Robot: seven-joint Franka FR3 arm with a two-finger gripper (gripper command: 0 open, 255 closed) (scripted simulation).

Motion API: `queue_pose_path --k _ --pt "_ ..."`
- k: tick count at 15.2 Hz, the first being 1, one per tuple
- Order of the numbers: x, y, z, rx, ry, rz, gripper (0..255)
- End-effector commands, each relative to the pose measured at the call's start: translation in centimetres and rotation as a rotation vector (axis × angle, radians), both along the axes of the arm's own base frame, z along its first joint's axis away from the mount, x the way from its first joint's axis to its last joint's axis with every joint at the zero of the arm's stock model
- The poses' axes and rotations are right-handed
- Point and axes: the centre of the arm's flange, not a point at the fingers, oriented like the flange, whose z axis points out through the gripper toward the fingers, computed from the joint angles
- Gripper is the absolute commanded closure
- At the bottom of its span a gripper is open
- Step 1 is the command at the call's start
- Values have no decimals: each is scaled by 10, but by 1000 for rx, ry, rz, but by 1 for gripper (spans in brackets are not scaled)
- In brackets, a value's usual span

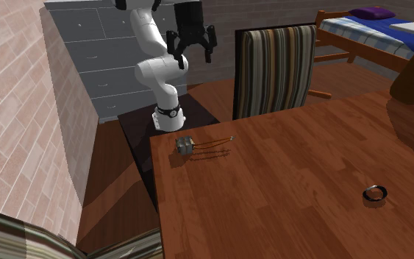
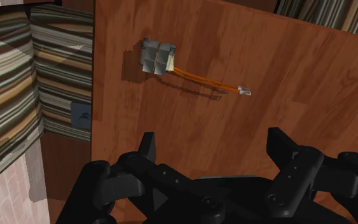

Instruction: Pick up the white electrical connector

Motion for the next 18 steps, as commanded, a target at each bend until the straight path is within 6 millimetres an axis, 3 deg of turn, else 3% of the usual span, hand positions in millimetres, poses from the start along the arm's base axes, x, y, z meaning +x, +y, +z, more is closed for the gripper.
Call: queue_pose_path --k 1,18 --pt "0 0 0 0 0 0 0" --pt "26 -62 -213 33 167 -55 0"
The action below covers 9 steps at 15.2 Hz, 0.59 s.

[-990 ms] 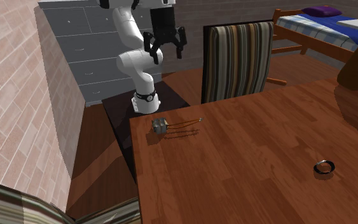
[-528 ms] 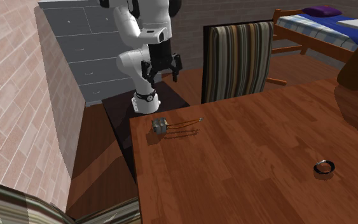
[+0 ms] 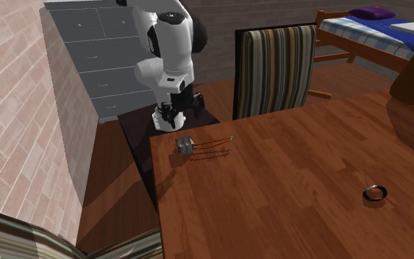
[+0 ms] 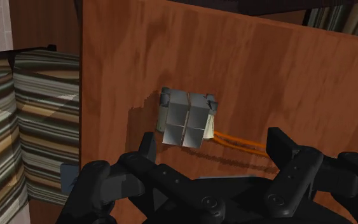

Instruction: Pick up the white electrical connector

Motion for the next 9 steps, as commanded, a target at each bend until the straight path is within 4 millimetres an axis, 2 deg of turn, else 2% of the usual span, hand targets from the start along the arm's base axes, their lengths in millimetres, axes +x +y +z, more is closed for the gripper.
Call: queue_pose_path --k 1,3,9 --pt "-1 -9 -24 4 18 -6 0" --pt "-1 -15 -43 7 33 -11 0" --pt "-1 -15 -75 7 33 -11 0"
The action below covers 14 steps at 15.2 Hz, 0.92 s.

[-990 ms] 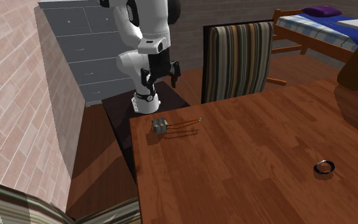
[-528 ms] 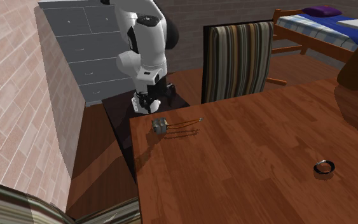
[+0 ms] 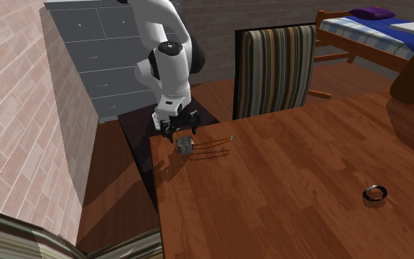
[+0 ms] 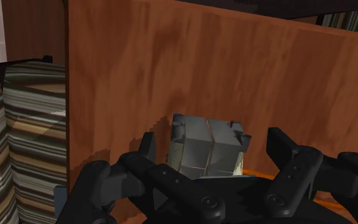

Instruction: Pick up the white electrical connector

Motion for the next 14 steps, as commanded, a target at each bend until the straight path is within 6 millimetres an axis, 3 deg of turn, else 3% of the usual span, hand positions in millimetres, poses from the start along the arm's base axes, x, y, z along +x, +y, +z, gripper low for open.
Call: queue_pose_path --k 1,3,4,14 --pt "0 0 -11 0 -1 0 0" --pt "0 0 -14 0 -1 0 0" --pt "0 0 -14 0 -1 0 255" --pt "0 0 -9 0 -1 0 255"
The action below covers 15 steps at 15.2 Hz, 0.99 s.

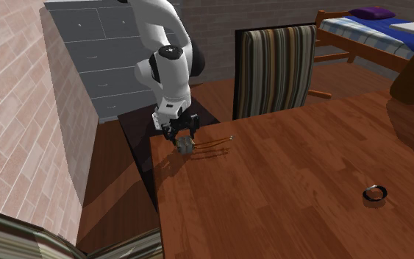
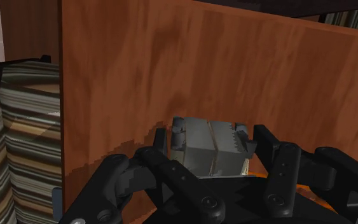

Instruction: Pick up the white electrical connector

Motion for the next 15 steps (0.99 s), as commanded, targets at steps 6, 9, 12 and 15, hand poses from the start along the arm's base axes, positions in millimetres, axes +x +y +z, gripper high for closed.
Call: queue_pose_path --k 6,9,12,15 --pt "0 0 34 0 1 0 255" --pt "0 0 50 0 1 0 255" --pt "0 0 65 0 1 0 255" --pt "0 0 77 0 1 0 255"
